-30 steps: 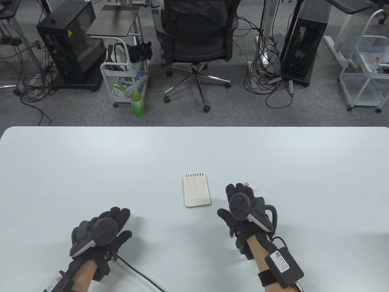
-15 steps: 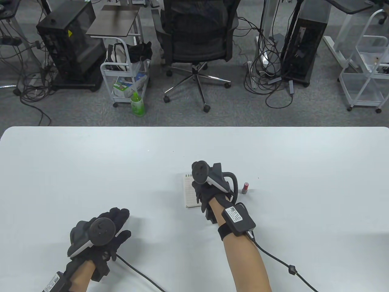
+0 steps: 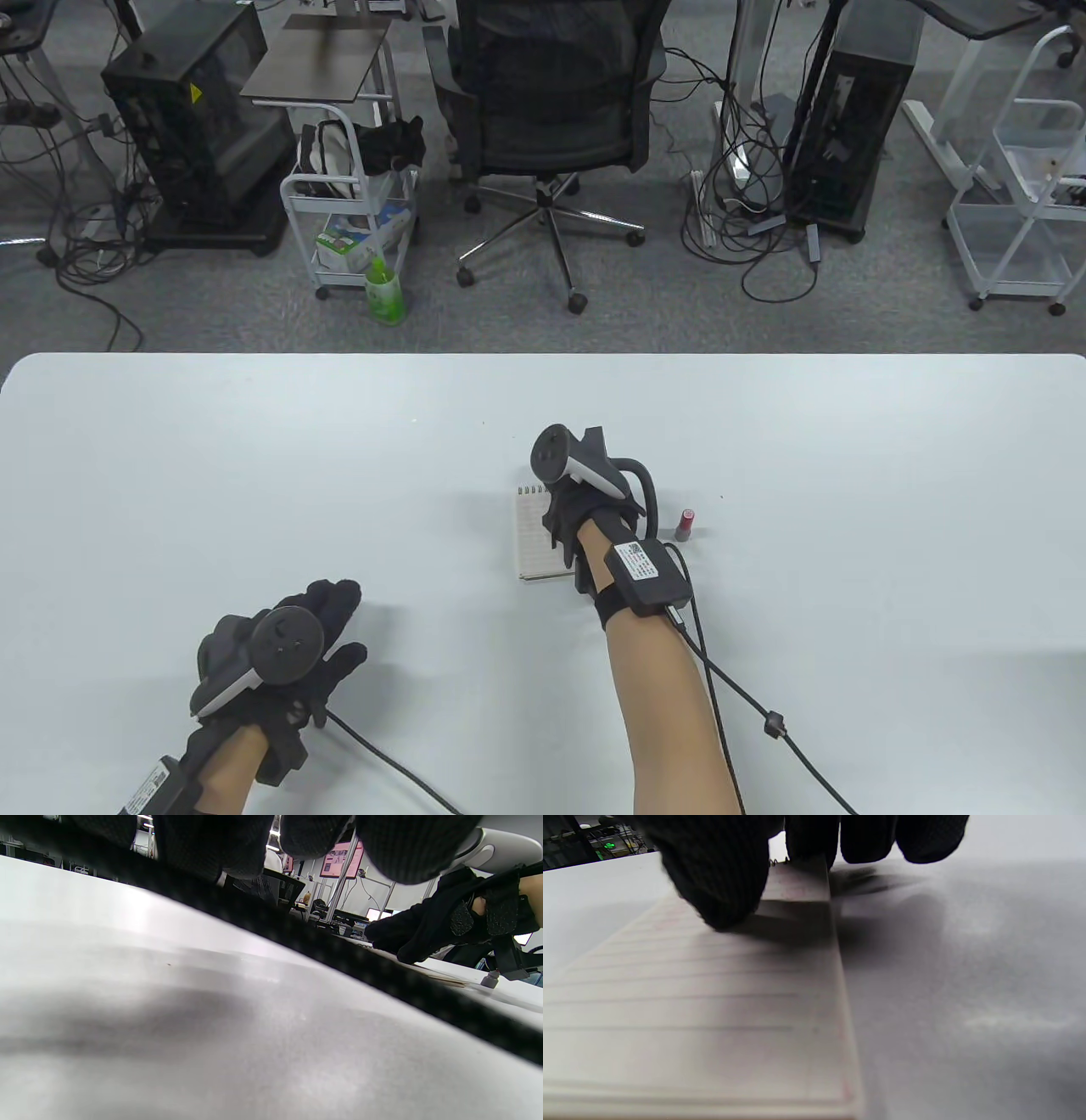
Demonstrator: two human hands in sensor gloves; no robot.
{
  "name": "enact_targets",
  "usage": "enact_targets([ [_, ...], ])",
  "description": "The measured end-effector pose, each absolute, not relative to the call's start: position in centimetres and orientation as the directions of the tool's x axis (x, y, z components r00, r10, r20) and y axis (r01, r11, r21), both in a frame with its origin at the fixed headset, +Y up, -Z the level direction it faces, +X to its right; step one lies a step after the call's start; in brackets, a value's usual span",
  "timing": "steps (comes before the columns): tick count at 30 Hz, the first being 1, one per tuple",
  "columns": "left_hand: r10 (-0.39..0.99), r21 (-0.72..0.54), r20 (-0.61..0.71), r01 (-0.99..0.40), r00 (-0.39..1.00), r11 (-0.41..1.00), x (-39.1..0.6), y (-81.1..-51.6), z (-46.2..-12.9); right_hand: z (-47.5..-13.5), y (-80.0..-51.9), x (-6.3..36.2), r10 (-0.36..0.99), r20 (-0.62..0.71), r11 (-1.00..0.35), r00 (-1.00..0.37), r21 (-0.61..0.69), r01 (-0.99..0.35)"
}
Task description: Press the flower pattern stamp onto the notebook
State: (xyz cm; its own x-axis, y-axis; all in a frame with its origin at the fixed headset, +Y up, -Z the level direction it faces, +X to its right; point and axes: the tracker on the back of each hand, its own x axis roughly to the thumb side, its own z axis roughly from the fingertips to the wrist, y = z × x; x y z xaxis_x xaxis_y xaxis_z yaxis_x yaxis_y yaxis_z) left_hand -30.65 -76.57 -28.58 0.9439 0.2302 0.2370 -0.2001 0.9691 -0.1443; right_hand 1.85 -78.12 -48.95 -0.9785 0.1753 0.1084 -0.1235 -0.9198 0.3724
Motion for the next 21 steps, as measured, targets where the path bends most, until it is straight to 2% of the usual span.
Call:
enact_targets([
  [4,0.229,-0.154,0.233,-0.197,0.945,0.968,-30.7,-76.8,-28.6,-49.0,-78.0,1.8,0.16,0.116,-0.921,-0.98,0.375,-0.105],
  [7,0.227,-0.156,0.234,-0.194,0.945,0.969,-30.6,-76.7,-28.6,-49.1,-78.2,2.3,0.233,0.072,-0.894,-0.97,0.408,-0.184],
  [10,0.223,-0.156,0.237,-0.19,0.946,0.969,-30.6,-76.7,-28.6,-49.0,-77.9,2.5,0.245,0.075,-0.909,-0.967,0.365,-0.202],
  [14,0.213,-0.16,0.248,-0.177,0.945,0.971,-30.3,-76.9,-28.6,-48.4,-76.3,2.6,0.236,0.111,-0.94,-0.965,0.277,-0.198],
  [19,0.21,-0.159,0.258,-0.173,0.943,0.972,-30.1,-76.9,-28.5,-46.8,-73.3,2.9,0.457,0.119,-0.861,-0.881,0.31,-0.404],
  [21,0.209,-0.163,0.263,-0.17,0.942,0.972,-30.0,-77.0,-28.5,-45.8,-72.4,2.8,0.54,0.127,-0.806,-0.832,0.361,-0.469],
])
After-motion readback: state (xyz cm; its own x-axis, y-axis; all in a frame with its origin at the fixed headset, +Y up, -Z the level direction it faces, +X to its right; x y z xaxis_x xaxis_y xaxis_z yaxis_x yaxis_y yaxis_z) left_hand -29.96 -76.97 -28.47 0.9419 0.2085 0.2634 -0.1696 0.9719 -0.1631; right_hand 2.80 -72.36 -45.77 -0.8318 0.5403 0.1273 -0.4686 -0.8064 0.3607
